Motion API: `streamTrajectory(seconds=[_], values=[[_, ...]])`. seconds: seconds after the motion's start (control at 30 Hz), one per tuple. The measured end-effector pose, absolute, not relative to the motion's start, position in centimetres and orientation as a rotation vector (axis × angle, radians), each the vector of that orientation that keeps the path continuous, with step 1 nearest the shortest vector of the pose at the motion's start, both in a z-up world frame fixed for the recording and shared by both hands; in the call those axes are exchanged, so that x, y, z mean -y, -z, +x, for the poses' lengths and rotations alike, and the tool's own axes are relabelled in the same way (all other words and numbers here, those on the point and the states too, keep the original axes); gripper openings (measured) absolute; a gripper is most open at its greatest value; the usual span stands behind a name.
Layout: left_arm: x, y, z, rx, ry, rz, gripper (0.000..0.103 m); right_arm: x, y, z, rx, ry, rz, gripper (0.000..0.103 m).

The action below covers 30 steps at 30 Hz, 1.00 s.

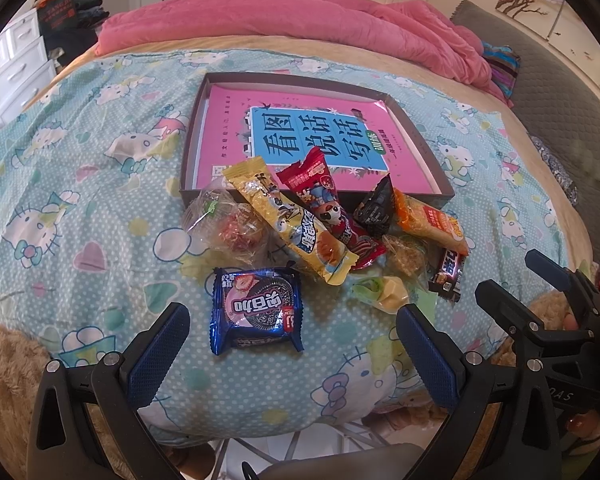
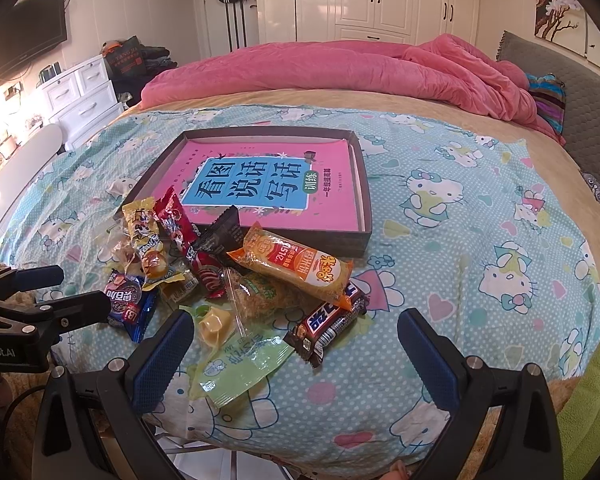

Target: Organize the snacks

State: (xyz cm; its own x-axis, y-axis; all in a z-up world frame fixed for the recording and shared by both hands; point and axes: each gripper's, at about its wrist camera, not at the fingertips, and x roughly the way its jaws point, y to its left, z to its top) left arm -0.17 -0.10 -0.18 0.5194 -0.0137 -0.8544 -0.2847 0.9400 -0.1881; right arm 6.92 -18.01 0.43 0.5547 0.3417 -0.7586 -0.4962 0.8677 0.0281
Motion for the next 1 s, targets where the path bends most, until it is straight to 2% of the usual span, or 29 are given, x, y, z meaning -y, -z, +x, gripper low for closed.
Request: streamTrajectory(seconds=[0.63, 1.0], values=[[-0.8, 1.1, 0.0, -1.050, -0.185, -0.345, 0.103, 17.6, -0.1, 7.5, -0.864, -0.508, -0.193, 0.103], [-2.4, 3.7, 1.2, -1.119, -0.242, -0.375, 0.103, 17.7, 0.7, 8.6, -0.880, -0.511, -0.201, 0.103]])
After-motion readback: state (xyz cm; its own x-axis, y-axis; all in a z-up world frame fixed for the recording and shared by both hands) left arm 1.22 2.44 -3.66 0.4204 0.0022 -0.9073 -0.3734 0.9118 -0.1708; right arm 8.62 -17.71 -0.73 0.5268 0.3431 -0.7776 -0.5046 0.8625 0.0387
